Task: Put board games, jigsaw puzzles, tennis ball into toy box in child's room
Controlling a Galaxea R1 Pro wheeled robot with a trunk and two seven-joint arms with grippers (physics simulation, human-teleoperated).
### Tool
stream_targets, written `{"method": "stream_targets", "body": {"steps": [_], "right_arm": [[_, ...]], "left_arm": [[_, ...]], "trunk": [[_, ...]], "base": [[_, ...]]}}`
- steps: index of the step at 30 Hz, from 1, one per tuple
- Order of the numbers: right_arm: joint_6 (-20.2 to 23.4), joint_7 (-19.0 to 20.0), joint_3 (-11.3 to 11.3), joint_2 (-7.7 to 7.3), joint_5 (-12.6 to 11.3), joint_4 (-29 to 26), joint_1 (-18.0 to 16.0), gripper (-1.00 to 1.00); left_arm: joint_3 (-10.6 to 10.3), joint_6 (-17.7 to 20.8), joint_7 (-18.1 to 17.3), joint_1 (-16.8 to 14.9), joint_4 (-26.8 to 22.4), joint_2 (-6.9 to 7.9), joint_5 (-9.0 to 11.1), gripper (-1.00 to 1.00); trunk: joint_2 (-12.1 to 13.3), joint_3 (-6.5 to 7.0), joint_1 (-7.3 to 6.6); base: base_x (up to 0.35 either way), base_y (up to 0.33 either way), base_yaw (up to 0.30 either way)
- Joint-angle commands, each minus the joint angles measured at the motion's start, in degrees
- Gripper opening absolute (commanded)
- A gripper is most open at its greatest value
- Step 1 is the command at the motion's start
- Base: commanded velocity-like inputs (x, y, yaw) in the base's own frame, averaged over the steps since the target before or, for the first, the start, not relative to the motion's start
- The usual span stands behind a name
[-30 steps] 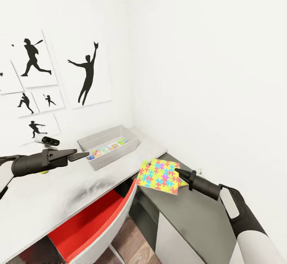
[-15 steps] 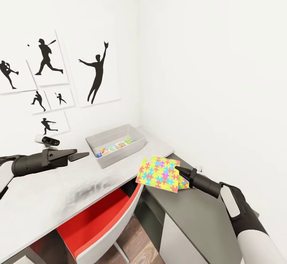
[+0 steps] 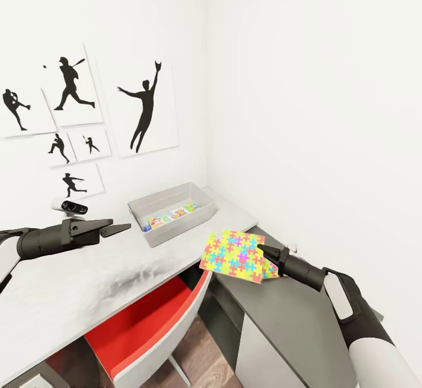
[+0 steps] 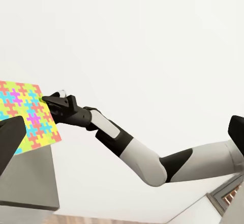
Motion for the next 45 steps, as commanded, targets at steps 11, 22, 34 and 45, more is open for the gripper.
{"method": "stream_targets", "body": {"steps": [11, 22, 34, 45], "right_arm": [[0.2, 0.4, -0.2, -0.08, 0.2, 0.0, -0.1, -1.0], [0.3, 0.4, -0.4, -0.08, 0.1, 0.1, -0.1, -1.0], [0.2, 1.8, -0.4, -0.08, 0.2, 0.1, -0.1, -1.0], [0.2, 2.0, -0.4, -0.09, 0.2, 0.0, -0.1, -1.0]], "left_arm": [[0.0, 0.2, -0.1, -0.1, 0.1, 0.04, 0.0, 1.0], [0.0, 0.2, -0.1, -0.1, 0.1, 0.04, -0.1, 1.0], [0.0, 0.2, -0.1, -0.1, 0.1, 0.04, -0.2, 1.0], [0.0, 0.2, -0.1, -0.1, 0.1, -0.03, -0.4, 1.0]], "trunk": [[-0.1, -0.13, 0.04], [-0.1, -0.13, 0.04], [-0.1, -0.13, 0.04], [-0.1, -0.13, 0.04]], "base": [[0.171, 0.147, 0.265], [0.157, 0.218, 0.278], [0.183, 0.089, 0.032], [0.116, -0.051, -0.215]]}}
